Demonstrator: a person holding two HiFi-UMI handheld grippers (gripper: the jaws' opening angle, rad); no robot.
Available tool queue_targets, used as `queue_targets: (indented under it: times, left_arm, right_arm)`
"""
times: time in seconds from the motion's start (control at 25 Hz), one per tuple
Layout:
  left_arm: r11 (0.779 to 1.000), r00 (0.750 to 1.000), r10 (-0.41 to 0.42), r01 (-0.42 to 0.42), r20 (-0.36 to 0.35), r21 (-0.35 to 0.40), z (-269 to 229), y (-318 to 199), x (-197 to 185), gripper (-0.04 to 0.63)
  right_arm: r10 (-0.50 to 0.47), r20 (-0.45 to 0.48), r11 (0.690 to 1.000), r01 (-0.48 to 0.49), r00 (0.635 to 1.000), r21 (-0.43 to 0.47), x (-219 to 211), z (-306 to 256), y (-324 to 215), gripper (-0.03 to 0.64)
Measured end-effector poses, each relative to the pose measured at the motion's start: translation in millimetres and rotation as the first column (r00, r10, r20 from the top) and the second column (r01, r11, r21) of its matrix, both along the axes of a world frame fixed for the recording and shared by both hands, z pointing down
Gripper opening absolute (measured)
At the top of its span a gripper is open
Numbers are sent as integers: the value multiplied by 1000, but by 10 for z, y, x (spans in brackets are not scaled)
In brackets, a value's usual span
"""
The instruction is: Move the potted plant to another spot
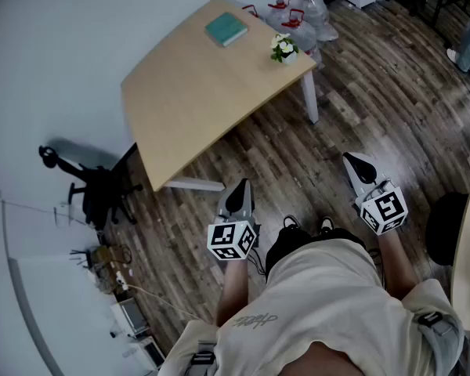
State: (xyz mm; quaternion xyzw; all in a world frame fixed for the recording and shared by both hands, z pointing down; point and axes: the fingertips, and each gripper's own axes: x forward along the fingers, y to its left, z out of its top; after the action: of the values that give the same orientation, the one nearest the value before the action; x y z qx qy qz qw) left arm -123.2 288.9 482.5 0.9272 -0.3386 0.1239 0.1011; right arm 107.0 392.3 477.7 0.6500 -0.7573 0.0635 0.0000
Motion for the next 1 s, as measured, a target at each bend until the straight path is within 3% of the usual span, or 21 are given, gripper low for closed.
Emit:
queue_targets:
  times: [0.28,0.52,0.8,1.0]
  left_arm:
    - [996,997,78,-78,12,47,-179,0,245,15]
    - [999,998,50,-51,32,9,-45,17,173,15]
    - [999,999,39,-40,30,16,-52,21,231,15]
    - [999,999,32,-33,32,22,-92,8,265,15]
  right_arm:
    - [3,20,999,-4,1000,43,-78,-78,-103,2]
    - [4,11,999,-4,1000,34,-23,-28,-56,3]
    - [-34,-23,999,34,999,-14,0,89,-19,4]
    - [-45,-32,999,46,998,26,30,-30,-64,31]
